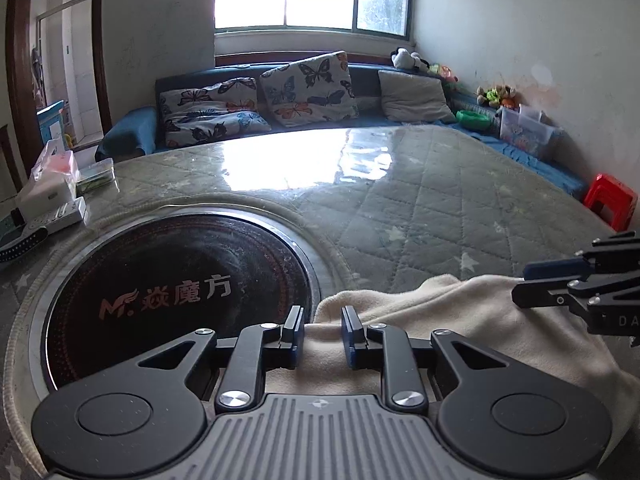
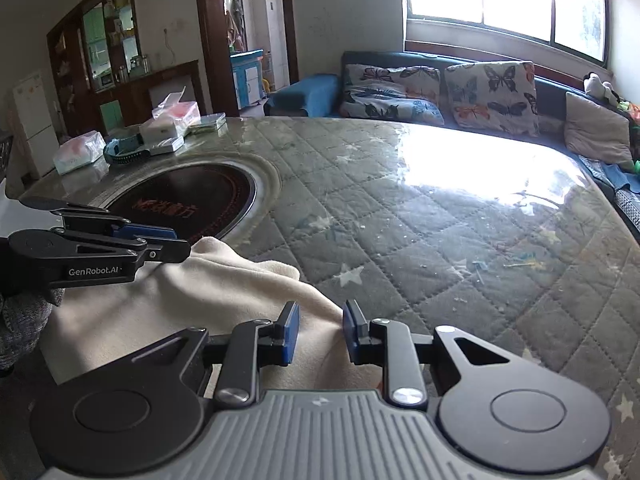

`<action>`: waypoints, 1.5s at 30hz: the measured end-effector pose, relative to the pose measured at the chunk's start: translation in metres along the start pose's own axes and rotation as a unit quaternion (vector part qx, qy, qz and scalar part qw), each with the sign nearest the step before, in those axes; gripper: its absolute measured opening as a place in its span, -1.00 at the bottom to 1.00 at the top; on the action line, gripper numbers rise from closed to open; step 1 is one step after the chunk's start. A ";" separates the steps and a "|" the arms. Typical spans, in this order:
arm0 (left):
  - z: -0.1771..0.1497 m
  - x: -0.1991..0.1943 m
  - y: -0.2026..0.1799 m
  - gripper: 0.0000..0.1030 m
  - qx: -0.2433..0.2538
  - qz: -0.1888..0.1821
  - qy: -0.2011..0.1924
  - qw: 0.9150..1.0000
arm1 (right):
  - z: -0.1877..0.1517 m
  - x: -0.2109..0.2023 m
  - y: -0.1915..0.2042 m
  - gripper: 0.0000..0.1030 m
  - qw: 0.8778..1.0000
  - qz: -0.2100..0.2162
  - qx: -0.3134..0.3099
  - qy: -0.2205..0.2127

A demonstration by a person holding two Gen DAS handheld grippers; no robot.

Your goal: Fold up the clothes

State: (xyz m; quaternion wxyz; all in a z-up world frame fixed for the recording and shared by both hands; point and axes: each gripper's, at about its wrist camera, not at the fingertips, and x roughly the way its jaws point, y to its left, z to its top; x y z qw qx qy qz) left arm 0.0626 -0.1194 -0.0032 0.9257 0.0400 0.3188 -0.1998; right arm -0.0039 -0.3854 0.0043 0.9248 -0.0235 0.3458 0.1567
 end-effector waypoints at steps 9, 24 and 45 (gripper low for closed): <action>-0.010 -0.052 0.053 -0.55 -0.055 0.045 -0.026 0.997 | 0.000 -0.034 0.056 -0.39 0.993 0.055 -0.104 -0.015; -0.058 -0.104 0.099 -0.34 -0.155 0.060 -0.013 0.986 | -0.019 -0.013 0.205 -0.24 0.935 0.161 -0.316 -0.010; -0.051 -0.070 0.101 -0.04 -0.327 -0.063 0.032 0.942 | 0.002 -0.015 0.180 -0.89 0.963 0.184 -0.195 -0.022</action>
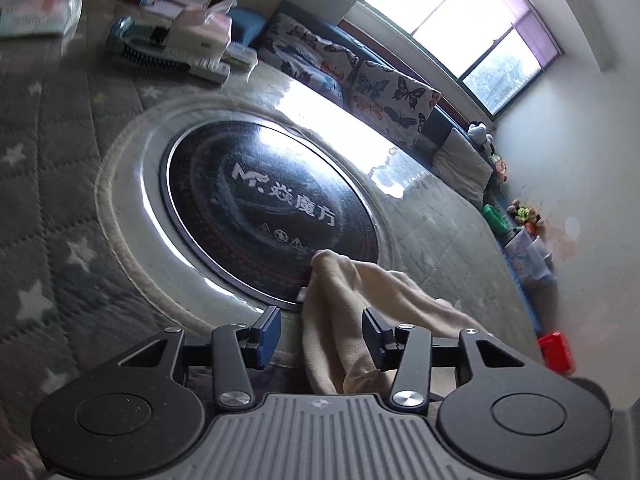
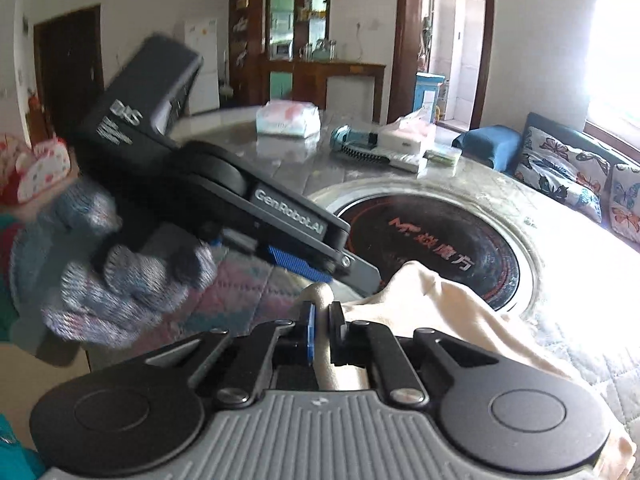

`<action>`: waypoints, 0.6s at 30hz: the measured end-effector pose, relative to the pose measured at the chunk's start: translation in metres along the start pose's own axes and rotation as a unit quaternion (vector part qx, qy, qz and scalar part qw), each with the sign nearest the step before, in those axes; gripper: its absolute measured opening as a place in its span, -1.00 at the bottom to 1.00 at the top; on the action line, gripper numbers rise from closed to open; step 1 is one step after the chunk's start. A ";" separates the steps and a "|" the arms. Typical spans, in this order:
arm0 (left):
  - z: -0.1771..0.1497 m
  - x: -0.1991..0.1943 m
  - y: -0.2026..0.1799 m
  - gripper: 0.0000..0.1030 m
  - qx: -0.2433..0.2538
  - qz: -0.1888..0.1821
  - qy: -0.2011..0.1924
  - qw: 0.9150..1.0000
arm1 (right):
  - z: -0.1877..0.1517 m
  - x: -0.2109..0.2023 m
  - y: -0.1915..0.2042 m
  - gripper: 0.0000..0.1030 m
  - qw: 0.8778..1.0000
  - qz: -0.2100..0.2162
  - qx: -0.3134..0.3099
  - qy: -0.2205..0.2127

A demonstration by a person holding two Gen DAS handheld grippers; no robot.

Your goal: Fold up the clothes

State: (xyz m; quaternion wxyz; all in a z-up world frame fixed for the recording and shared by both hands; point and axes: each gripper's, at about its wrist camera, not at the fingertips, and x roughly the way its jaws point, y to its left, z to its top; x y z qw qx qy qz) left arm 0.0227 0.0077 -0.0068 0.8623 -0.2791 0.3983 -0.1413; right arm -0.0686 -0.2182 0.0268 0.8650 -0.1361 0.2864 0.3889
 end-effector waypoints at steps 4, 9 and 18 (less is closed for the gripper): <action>0.002 0.007 0.002 0.06 -0.043 -0.030 0.010 0.999 | 0.000 -0.006 -0.004 -0.89 1.000 0.000 0.006 -0.012; 0.000 0.017 0.001 0.07 -0.069 -0.027 0.028 0.997 | -0.001 -0.015 -0.008 -0.89 1.000 0.006 0.017 -0.025; -0.006 0.028 0.006 -0.62 -0.107 -0.037 0.039 0.993 | -0.006 -0.026 -0.005 -0.89 0.999 0.022 0.016 -0.032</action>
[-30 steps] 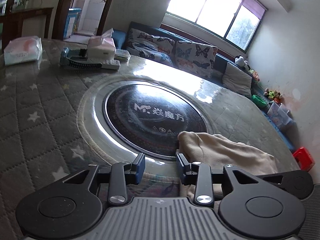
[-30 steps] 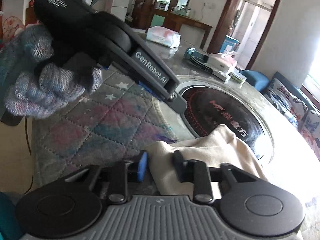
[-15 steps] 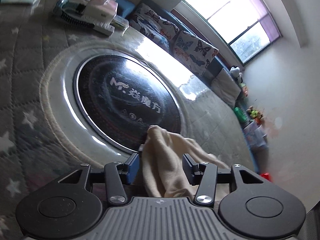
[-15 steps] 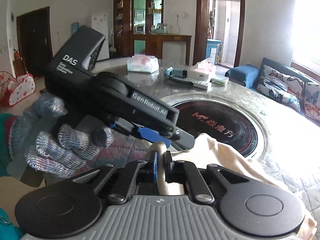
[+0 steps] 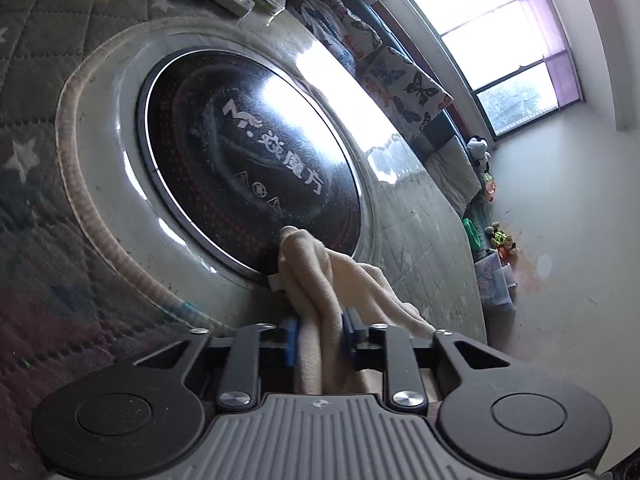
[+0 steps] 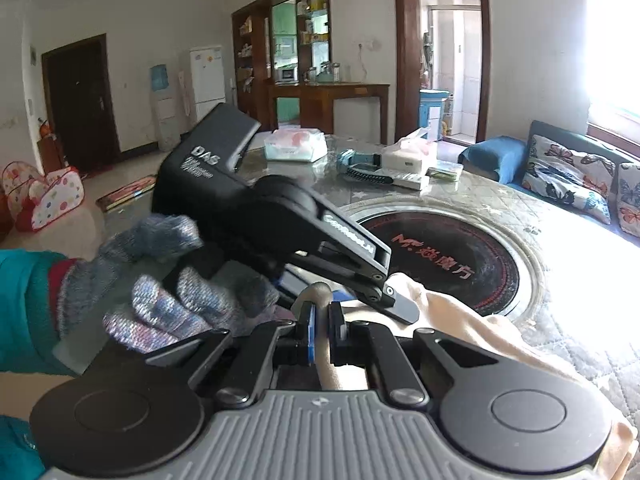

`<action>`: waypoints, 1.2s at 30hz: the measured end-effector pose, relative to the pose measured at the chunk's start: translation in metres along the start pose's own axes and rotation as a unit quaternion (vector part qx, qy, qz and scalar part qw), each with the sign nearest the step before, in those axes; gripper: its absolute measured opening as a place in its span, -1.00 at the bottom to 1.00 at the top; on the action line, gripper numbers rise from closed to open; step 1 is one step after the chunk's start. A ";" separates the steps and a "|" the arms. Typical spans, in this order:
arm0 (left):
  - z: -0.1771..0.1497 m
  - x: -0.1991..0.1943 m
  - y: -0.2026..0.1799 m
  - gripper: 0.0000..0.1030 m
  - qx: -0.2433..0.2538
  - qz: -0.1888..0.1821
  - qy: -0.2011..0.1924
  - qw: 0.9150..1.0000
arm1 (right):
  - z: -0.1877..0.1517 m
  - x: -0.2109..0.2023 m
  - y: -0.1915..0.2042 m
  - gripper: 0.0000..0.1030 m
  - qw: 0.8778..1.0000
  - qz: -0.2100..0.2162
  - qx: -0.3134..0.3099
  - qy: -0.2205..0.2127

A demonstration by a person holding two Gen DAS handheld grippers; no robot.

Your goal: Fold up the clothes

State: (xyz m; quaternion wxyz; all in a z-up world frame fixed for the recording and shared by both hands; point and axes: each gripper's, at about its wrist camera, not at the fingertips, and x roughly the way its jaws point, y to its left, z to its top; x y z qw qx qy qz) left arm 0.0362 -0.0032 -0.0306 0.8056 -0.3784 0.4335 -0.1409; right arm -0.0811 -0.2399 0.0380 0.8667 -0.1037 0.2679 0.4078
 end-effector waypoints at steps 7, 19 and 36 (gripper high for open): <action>-0.004 -0.003 0.001 -0.68 0.014 0.010 -0.004 1.000 | -0.009 -0.014 -0.006 -0.81 1.000 -0.001 0.028 0.003; -0.010 -0.005 -0.006 -0.67 0.045 0.027 -0.010 0.999 | -0.064 -0.078 -0.102 -0.34 0.962 -0.220 0.160 0.019; -0.014 -0.006 -0.028 -0.68 0.096 0.050 -0.024 0.994 | -0.103 -0.085 -0.160 -0.74 0.929 -0.209 0.304 -0.027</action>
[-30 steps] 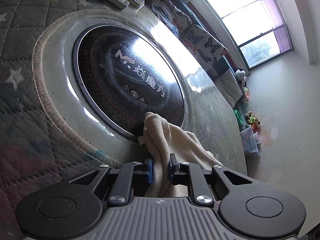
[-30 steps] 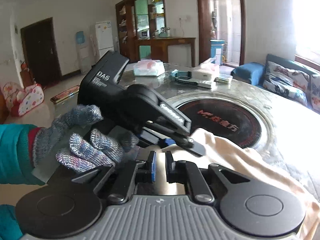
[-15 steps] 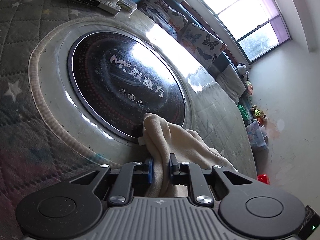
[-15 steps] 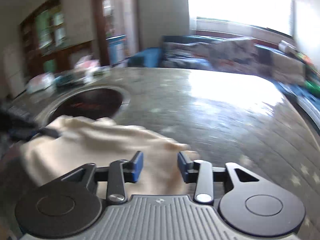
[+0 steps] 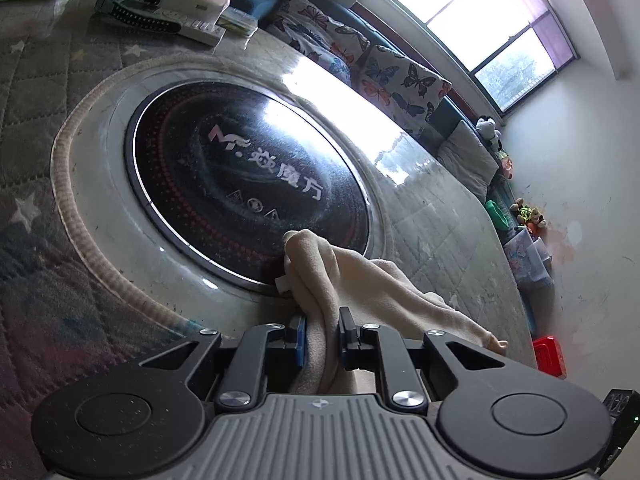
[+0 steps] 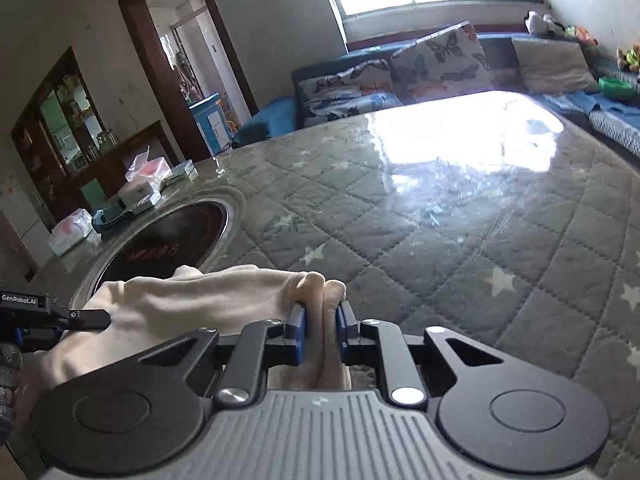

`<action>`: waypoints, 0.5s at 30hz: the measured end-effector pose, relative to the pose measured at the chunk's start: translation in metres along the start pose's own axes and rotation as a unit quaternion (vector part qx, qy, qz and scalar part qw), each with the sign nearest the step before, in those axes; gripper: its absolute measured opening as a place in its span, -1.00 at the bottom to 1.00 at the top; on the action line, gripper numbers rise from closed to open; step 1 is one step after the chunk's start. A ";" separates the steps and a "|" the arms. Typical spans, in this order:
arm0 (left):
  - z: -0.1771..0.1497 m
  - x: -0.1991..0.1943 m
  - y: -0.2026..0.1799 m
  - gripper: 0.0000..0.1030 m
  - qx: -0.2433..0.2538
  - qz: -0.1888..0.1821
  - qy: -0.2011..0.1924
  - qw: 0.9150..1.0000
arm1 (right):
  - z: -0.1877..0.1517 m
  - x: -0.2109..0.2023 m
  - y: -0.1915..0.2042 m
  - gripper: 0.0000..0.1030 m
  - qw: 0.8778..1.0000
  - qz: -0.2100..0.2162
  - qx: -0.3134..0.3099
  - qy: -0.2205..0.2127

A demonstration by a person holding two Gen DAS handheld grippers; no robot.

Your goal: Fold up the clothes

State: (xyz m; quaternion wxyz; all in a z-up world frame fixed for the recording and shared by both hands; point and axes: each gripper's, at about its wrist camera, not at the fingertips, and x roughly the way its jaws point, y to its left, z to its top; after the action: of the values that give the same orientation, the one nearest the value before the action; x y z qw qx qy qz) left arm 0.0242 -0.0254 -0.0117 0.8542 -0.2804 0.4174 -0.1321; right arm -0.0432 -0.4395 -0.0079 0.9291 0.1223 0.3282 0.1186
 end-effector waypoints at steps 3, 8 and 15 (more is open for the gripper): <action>0.001 -0.004 -0.012 -0.69 0.017 -0.007 -0.007 1.000 | 0.004 -0.017 0.003 -0.75 1.000 0.002 -0.005 -0.020; 0.001 -0.007 -0.040 -0.70 0.051 -0.027 -0.016 0.998 | 0.014 -0.048 0.008 -0.76 0.998 -0.011 -0.018 -0.057; -0.005 0.005 -0.082 -0.71 0.083 -0.058 -0.010 0.995 | 0.023 -0.088 -0.004 -0.76 0.994 -0.045 -0.021 -0.100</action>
State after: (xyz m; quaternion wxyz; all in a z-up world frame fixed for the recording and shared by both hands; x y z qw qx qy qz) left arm 0.0240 -0.0956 0.0312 0.8694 -0.2338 0.3799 -0.2126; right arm -0.0951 -0.4733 0.0592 0.9641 0.0992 0.2359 0.0705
